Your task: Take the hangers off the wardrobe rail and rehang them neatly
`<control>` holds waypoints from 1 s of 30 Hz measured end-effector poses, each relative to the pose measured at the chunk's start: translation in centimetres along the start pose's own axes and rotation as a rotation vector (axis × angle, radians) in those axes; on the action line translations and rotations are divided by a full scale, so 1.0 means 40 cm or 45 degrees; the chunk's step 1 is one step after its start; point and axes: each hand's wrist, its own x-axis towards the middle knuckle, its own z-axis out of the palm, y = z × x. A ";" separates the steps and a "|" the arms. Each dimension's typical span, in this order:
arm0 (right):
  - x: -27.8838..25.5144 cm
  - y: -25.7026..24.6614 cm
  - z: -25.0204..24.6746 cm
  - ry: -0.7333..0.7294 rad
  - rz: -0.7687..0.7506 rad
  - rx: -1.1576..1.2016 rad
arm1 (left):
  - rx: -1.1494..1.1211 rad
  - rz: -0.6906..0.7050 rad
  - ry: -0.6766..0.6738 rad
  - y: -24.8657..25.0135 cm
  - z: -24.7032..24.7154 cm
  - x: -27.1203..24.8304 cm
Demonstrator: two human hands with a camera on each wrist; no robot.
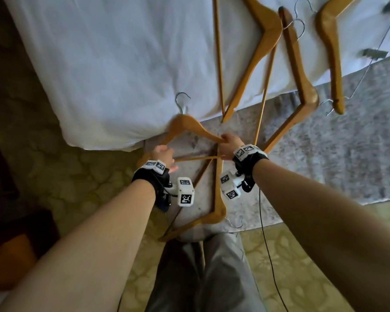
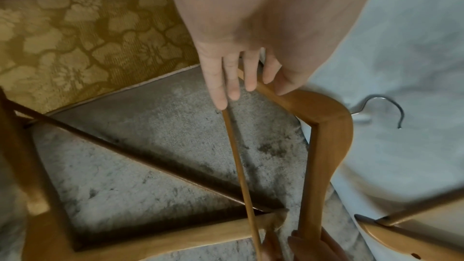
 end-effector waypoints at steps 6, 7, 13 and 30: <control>0.012 0.011 0.038 -0.009 0.163 0.100 | 0.554 0.171 0.129 -0.024 -0.043 0.072; 0.006 0.008 0.041 -0.027 0.182 0.131 | 0.614 0.231 0.159 -0.020 -0.051 0.065; -0.068 -0.041 0.028 -0.129 0.107 0.088 | 0.846 0.443 0.075 0.001 -0.107 0.031; -0.395 -0.354 0.229 0.072 -0.328 -0.045 | 0.455 0.669 -0.048 -0.029 -0.523 -0.251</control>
